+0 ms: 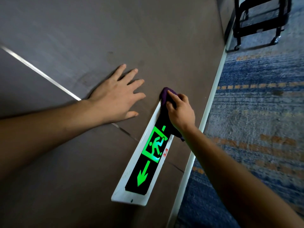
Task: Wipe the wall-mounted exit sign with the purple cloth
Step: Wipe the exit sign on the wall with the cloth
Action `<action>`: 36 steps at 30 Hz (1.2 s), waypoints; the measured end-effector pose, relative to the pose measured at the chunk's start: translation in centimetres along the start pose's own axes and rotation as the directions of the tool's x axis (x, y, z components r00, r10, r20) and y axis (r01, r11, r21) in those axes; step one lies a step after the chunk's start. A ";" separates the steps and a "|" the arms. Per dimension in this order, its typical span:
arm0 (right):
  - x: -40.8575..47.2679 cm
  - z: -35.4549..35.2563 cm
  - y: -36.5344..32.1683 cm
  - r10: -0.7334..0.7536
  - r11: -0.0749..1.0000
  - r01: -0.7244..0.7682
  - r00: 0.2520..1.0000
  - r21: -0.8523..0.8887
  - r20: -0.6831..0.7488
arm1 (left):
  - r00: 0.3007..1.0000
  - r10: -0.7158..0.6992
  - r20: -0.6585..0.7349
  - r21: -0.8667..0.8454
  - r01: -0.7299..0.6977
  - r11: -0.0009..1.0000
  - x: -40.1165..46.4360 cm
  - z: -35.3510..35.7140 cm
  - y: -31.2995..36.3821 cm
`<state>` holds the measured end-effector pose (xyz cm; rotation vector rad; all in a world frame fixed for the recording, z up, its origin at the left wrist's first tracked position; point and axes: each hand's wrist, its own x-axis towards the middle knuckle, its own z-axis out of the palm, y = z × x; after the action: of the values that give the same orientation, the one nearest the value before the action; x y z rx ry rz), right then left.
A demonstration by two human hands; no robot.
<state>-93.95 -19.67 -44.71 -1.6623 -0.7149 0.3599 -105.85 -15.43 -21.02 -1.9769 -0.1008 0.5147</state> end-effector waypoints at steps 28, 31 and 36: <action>-4.8 0.8 -1.5 0.031 0.995 -0.033 0.999 0.091 0.022 | 1.000 0.023 -0.010 0.006 -0.022 1.000 0.0 0.3 0.3; -7.4 1.0 -1.6 -0.020 0.999 0.016 0.996 0.045 0.088 | 0.999 0.019 -0.026 0.001 -0.019 1.000 -0.1 0.5 0.2; -11.1 1.6 -2.0 -0.069 0.998 0.067 0.992 0.018 0.108 | 0.999 0.026 -0.032 0.001 -0.026 1.000 0.0 0.5 0.3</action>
<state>-103.84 -25.24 -44.77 -1.6100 -0.8466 0.4084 -106.04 -15.17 -21.47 -1.9872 -0.0549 0.4991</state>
